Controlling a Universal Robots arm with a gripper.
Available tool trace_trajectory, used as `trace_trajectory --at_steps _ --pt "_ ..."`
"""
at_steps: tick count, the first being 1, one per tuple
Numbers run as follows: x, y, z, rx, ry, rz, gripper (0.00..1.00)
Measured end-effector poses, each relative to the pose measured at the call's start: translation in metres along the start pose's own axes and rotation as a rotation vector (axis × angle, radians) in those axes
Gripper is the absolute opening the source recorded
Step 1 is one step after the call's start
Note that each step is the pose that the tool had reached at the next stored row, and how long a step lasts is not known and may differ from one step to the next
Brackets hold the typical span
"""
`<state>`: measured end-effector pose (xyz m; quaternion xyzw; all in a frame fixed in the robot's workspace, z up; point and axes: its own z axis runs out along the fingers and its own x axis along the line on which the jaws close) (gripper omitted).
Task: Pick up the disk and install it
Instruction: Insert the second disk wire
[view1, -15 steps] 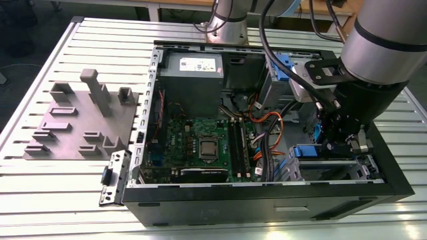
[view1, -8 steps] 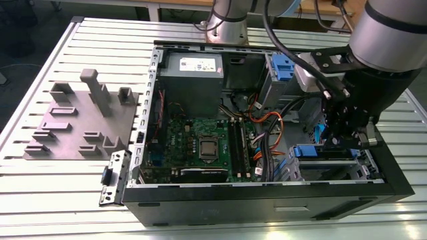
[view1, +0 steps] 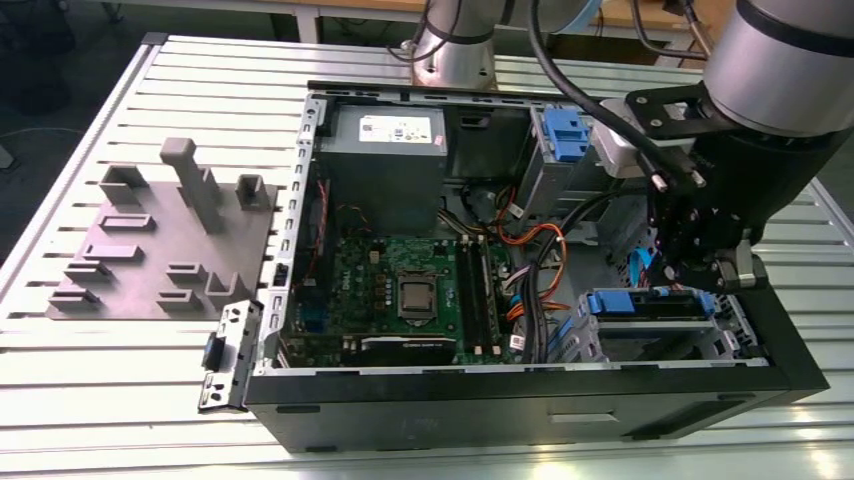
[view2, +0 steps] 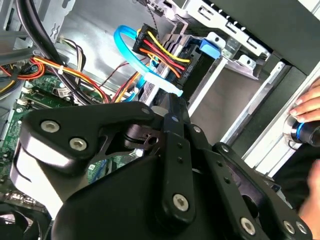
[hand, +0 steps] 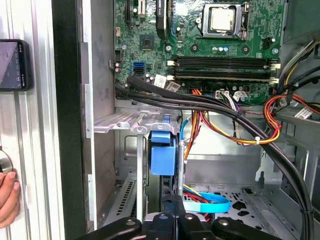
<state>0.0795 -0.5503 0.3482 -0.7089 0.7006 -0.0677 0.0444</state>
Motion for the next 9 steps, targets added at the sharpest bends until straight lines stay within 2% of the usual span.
trace_trajectory --at_steps 9 --pt "0.0 0.0 0.0 -0.0004 -0.007 0.001 0.11"
